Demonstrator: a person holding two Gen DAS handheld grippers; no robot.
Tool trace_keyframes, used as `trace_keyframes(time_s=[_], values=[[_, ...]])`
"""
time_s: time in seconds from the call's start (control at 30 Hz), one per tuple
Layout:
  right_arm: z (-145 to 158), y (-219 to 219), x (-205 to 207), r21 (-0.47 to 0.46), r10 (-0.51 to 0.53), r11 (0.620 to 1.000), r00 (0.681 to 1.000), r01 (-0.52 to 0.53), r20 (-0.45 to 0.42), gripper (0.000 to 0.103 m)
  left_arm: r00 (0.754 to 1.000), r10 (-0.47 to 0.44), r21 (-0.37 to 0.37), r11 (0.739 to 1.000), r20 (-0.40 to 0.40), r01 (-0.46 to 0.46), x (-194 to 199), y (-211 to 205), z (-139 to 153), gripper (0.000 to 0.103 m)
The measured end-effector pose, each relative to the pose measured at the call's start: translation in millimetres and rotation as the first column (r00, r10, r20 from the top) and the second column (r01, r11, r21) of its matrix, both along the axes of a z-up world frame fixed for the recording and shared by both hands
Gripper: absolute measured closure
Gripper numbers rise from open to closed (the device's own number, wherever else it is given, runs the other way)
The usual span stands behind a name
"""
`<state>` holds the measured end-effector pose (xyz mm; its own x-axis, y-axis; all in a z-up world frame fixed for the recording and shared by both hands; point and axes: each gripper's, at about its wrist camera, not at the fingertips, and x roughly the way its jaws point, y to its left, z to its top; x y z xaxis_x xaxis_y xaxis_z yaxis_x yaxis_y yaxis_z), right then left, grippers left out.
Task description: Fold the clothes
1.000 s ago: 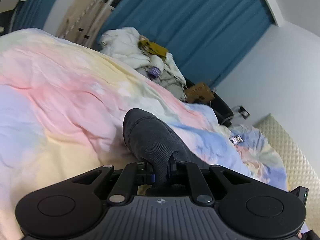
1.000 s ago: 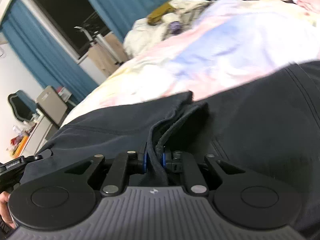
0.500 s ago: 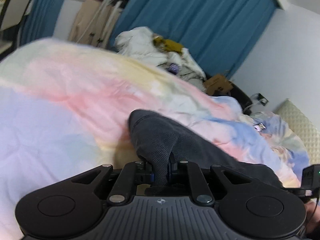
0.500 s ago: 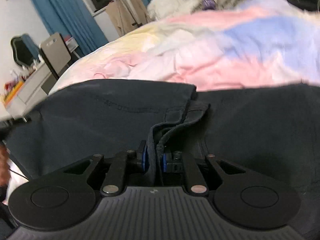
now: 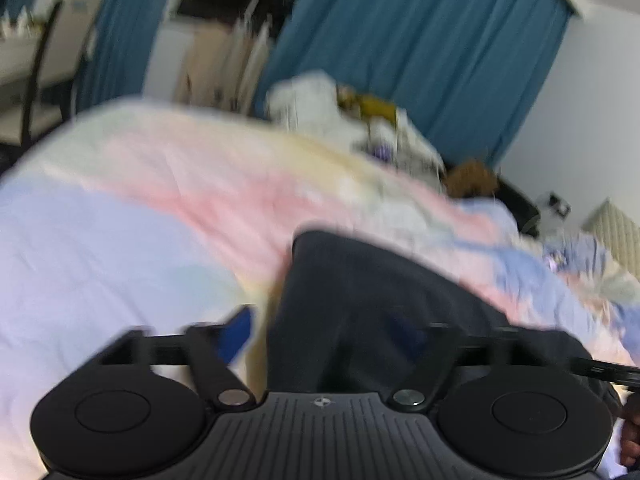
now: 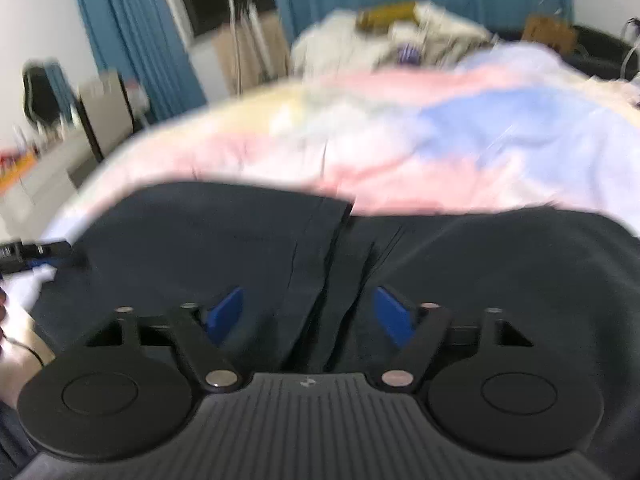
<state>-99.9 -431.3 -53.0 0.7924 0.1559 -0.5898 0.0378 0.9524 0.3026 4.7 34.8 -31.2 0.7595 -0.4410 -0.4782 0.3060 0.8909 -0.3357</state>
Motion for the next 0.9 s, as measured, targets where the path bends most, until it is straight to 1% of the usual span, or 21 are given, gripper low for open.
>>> trace_keyframes(time_s=[0.03,0.1,0.17,0.2,0.27,0.33,0.43,0.47,0.5,0.57,0.63,0.8,0.87,0.9], values=[[6,-7,-14,0.02,-0.026,0.999,0.999,0.025,0.031,0.015,0.999,0.008,0.004,1.0,0.034,-0.009,-6,-1,6,0.01],[13,-27,-43,0.043,-0.128,0.991,0.989,0.125,0.072,0.004,0.998,-0.023,0.007,1.0,0.06,0.023,-15,-8,15,0.01],[19,-47,-72,0.068,-0.235,0.971,0.966,0.228,0.109,0.002,0.994,-0.075,0.015,0.997,0.076,0.074,-24,-19,19,0.01],[18,-60,-87,0.091,-0.307,0.95,0.945,0.298,0.115,0.0,0.991,-0.112,0.032,0.993,0.075,0.11,-26,-28,17,0.01],[11,-83,-113,0.142,-0.448,0.891,0.888,0.432,0.104,0.0,0.985,-0.159,0.08,0.985,0.06,0.154,-30,-47,9,0.01],[0,-104,-136,0.215,-0.563,0.815,0.824,0.538,0.072,0.0,0.983,-0.18,0.126,0.977,0.04,0.173,-29,-61,-2,0.01],[-21,-122,-162,0.311,-0.679,0.7,0.734,0.642,0.014,0.0,0.979,-0.202,0.194,0.961,0.007,0.196,-27,-79,-20,0.01],[-26,-125,-168,0.332,-0.707,0.668,0.708,0.666,0.001,0.0,0.979,-0.203,0.207,0.958,-0.002,0.199,-26,-83,-24,0.01],[-32,-129,-172,0.348,-0.723,0.643,0.691,0.682,-0.019,0.0,0.98,-0.199,0.214,0.957,-0.011,0.197,-25,-85,-29,0.01],[-45,-133,-173,0.373,-0.735,0.608,0.675,0.701,-0.069,0.0,0.981,-0.192,0.229,0.954,-0.026,0.193,-22,-87,-36,0.01],[-59,-138,-169,0.403,-0.731,0.585,0.673,0.704,-0.113,0.0,0.982,-0.185,0.246,0.951,-0.039,0.189,-19,-87,-43,0.01],[-89,-149,-159,0.504,-0.73,0.512,0.662,0.695,-0.172,0.0,0.982,-0.184,0.287,0.939,-0.048,0.19,-17,-91,-53,0.01],[-94,-149,-153,0.536,-0.725,0.503,0.669,0.678,-0.166,0.001,0.981,-0.186,0.299,0.935,-0.05,0.192,-16,-93,-56,0.01],[-95,-149,-150,0.543,-0.723,0.505,0.672,0.671,-0.158,0.001,0.981,-0.188,0.301,0.934,-0.05,0.194,-16,-93,-57,0.009]])
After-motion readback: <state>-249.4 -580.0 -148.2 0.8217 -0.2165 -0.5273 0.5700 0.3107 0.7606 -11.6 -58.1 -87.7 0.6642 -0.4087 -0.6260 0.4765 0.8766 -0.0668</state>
